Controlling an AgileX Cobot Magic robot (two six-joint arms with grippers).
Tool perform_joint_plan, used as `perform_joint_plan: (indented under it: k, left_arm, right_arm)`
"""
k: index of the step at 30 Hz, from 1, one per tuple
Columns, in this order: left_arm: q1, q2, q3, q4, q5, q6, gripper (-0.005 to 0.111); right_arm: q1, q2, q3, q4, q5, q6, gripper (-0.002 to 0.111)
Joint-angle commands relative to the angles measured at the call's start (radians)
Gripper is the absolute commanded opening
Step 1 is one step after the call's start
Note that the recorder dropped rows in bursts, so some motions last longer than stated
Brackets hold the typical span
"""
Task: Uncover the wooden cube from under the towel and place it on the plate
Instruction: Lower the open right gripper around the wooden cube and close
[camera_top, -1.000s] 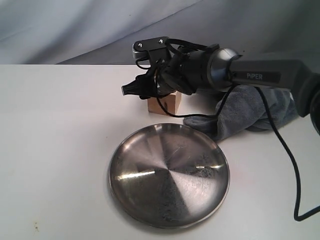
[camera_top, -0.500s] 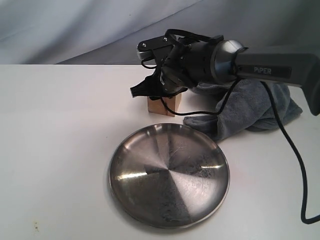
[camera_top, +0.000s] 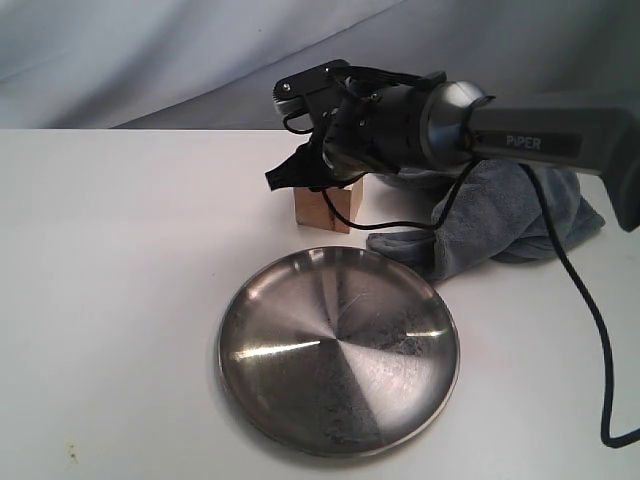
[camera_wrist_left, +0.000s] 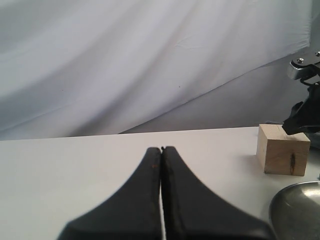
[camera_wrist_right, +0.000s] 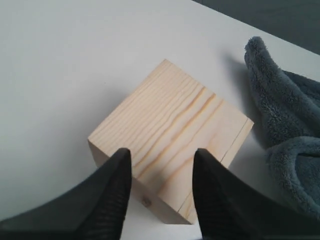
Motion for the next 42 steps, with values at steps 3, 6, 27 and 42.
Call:
perform_joint_plan:
  k: [3, 6, 27, 42]
  left_arm:
    - [0.002, -0.004, 0.004, -0.002, -0.011, -0.002, 0.0]
    - [0.002, -0.004, 0.004, -0.002, -0.011, -0.002, 0.0]
    - [0.002, -0.004, 0.004, -0.002, -0.011, -0.002, 0.0]
    - [0.002, -0.004, 0.004, -0.002, -0.011, -0.002, 0.0]
  right_arm:
    - [-0.002, 0.029, 0.001, -0.023, 0.075, 0.021, 0.037]
    - [-0.002, 0.029, 0.001, -0.019, 0.133, 0.021, 0.037]
    - [-0.002, -0.05, 0.001, -0.014, -0.072, 0.084, 0.061]
    - [-0.047, 0.023, -0.203, 0.282, 0.128, -0.006, 0.069]
